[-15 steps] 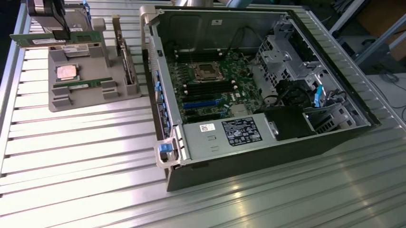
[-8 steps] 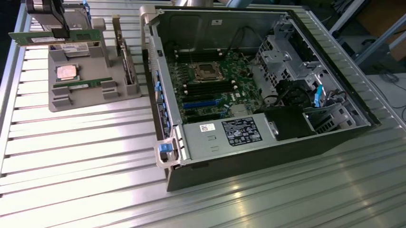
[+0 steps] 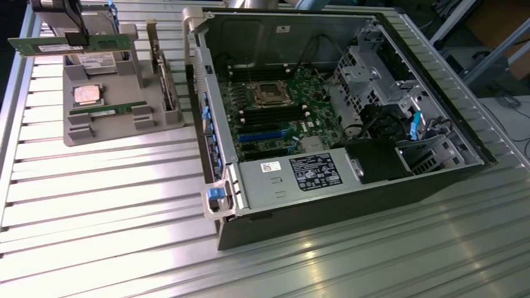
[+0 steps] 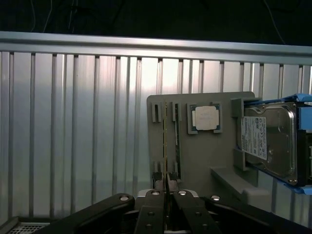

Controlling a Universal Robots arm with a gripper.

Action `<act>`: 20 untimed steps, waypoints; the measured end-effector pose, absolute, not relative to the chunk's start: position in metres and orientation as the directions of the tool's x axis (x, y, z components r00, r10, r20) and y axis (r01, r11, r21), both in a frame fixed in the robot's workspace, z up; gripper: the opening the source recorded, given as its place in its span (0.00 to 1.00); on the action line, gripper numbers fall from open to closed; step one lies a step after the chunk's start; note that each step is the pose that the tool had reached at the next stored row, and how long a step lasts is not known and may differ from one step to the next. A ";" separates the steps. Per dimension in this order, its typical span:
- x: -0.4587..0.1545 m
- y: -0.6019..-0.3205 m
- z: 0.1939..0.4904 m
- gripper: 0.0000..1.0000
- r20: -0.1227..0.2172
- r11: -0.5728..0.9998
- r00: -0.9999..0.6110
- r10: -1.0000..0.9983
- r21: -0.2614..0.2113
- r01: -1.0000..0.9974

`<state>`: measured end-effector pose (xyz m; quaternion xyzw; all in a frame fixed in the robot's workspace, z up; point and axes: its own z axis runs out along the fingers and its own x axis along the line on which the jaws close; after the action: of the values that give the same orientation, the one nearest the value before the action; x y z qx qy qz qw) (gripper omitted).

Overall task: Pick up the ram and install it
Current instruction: 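Pick up the ram and move it above insertion slot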

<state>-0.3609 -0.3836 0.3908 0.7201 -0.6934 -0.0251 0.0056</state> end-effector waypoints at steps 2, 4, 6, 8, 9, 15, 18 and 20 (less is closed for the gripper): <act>-0.361 -0.384 0.393 0.13 -0.028 -0.038 0.037 -0.999 0.043 -0.998; -0.361 -0.384 0.395 0.13 -0.028 -0.038 0.037 -0.999 0.043 -0.998; -0.361 -0.384 0.397 0.13 -0.028 -0.038 0.037 -0.999 0.043 -0.998; -0.361 -0.384 0.397 0.13 -0.028 -0.038 0.037 -0.999 0.043 -0.998; -0.361 -0.384 0.397 0.13 -0.028 -0.038 0.037 -0.999 0.043 -0.998; -0.356 -0.384 0.397 0.13 -0.028 -0.038 0.037 -0.999 0.043 -0.998; -0.348 -0.384 0.397 0.13 -0.028 -0.039 0.037 -0.999 0.043 -0.998; -0.341 -0.384 0.397 0.13 -0.028 -0.039 0.037 -0.999 0.043 -0.998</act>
<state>-0.3410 -0.3836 0.3970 0.7202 -0.6933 -0.0251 0.0056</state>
